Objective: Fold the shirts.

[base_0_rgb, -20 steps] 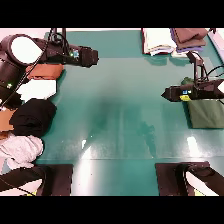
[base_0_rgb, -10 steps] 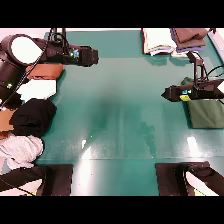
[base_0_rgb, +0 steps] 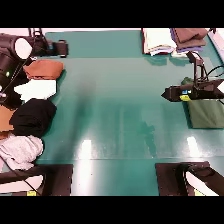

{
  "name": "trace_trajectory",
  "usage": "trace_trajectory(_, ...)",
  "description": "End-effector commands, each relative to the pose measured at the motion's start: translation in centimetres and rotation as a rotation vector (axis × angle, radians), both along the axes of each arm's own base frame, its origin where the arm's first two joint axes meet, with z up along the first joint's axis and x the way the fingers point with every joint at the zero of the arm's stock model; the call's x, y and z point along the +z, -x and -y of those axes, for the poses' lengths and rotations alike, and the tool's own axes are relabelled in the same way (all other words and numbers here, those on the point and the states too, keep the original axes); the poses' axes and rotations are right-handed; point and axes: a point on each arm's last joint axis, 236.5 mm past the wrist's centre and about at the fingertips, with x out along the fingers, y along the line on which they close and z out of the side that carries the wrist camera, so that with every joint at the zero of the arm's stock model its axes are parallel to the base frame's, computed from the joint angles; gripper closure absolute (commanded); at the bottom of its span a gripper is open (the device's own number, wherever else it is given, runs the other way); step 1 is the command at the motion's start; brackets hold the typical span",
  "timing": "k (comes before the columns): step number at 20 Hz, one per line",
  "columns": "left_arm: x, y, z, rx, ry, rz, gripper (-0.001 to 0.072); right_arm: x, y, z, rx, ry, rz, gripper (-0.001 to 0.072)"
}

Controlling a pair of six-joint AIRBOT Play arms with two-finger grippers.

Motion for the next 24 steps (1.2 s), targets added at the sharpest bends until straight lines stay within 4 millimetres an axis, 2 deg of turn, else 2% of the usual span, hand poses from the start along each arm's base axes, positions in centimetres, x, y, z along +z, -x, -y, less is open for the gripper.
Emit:
trace_trajectory(1,-6.7,-2.9,-8.9,0.167,-0.055,-0.102,0.0125,0.1,-0.2,0.1,-0.003,0.002,0.007,0.0692)
trace_trajectory(4,-13.4,-4.6,-12.0,0.212,-0.060,-0.185,0.0125,0.1,-0.2,0.1,-0.003,0.001,0.006,0.0692)
trace_trajectory(6,-16.8,-5.5,-12.8,0.221,-0.061,-0.215,0.0125,0.1,-0.1,0.0,-0.002,-0.001,0.005,0.0692)
trace_trajectory(9,-20.1,-6.5,-12.9,0.214,-0.064,-0.228,0.0125,0.0,-0.1,0.0,-0.001,-0.001,0.003,0.0693)
trace_trajectory(12,-21.9,-7.0,-12.8,0.212,-0.060,-0.234,0.0127,0.0,0.1,0.0,0.001,-0.001,-0.003,0.0692)
trace_trajectory(13,-21.8,-7.0,-12.8,0.217,-0.054,-0.232,0.0217,0.0,0.0,0.0,0.001,-0.001,-0.002,0.0693)
trace_trajectory(15,-21.2,-7.1,-12.8,0.220,-0.054,-0.234,0.0640,0.1,0.0,0.0,0.000,-0.002,0.001,0.0693)
trace_trajectory(16,-20.3,-7.2,-12.9,0.225,-0.053,-0.238,0.0684,0.1,-0.1,0.0,-0.002,-0.002,0.005,0.0693)
trace_trajectory(17,-18.9,-7.3,-13.1,0.232,-0.053,-0.242,0.0684,0.4,-0.2,0.0,-0.003,-0.003,0.014,0.0692)
trace_trajectory(18,-16.8,-7.6,-13.1,0.229,-0.062,-0.226,0.0684,1.1,-0.5,0.0,-0.003,-0.004,0.030,0.0693)
trace_trajectory(19,-13.2,-8.2,-12.9,0.209,-0.083,-0.173,0.0685,2.1,-0.9,-0.1,-0.002,-0.005,0.055,0.0693)
trace_trajectory(21,-4.0,-8.3,-11.6,0.160,-0.126,-0.022,0.0685,5.4,-1.9,-0.1,-0.003,-0.011,0.134,0.0693)
trace_trajectory(23,6.8,-5.7,-8.8,0.085,-0.183,0.148,0.0684,9.4,-2.8,-0.1,-0.007,-0.021,0.235,0.0693)
trace_trajectory(24,11.0,-3.7,-7.2,0.044,-0.210,0.208,0.0685,11.6,-3.3,-0.1,-0.011,-0.028,0.289,0.0693)
